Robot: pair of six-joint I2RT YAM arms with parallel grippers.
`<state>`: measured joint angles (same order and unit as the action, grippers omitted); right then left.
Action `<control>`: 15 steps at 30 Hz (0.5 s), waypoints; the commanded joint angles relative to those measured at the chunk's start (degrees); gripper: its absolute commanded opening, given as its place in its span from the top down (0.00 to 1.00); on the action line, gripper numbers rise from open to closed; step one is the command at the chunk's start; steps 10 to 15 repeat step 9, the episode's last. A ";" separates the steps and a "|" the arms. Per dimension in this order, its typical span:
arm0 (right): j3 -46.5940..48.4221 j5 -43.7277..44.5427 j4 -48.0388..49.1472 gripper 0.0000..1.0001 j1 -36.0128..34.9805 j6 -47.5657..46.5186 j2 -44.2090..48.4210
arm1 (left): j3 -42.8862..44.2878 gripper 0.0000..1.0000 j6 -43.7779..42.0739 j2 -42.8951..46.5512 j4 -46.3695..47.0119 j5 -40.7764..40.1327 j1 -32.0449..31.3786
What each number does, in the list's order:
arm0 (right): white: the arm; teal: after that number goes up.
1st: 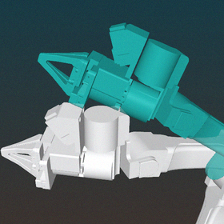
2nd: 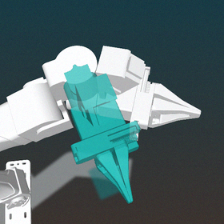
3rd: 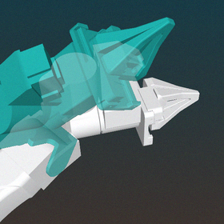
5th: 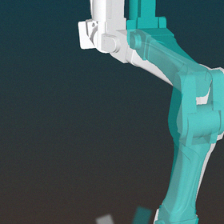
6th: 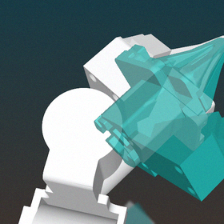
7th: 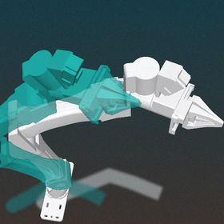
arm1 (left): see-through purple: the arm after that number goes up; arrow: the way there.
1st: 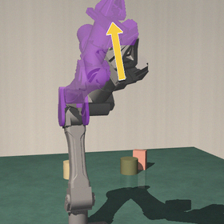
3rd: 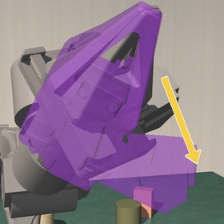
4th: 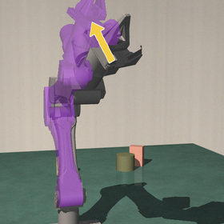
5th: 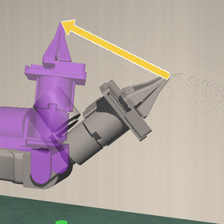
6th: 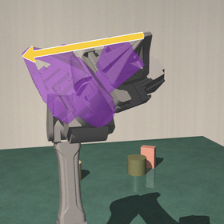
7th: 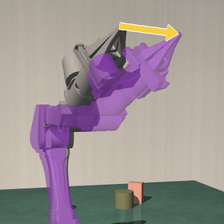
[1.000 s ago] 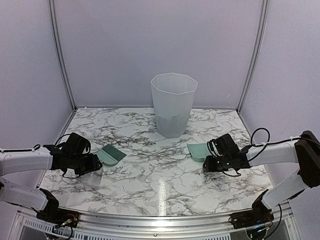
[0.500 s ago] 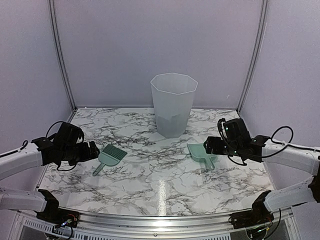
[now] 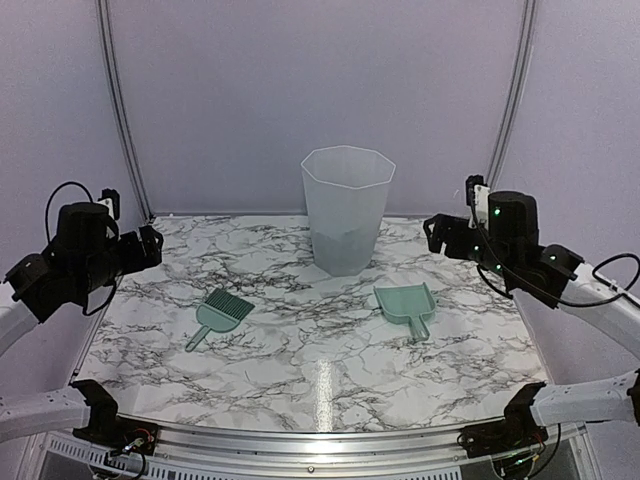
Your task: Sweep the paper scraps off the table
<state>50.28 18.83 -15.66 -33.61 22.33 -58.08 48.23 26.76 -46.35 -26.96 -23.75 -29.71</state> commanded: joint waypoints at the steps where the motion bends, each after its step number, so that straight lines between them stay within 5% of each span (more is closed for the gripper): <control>1: 6.17 0.77 2.47 0.04 -0.32 -5.40 0.33 | 5.09 0.01 -8.37 1.21 -0.81 -7.65 0.27; 15: 9.57 -1.90 4.53 0.03 -0.29 -7.11 -1.04 | 6.73 0.01 -10.40 2.14 0.77 -7.86 0.27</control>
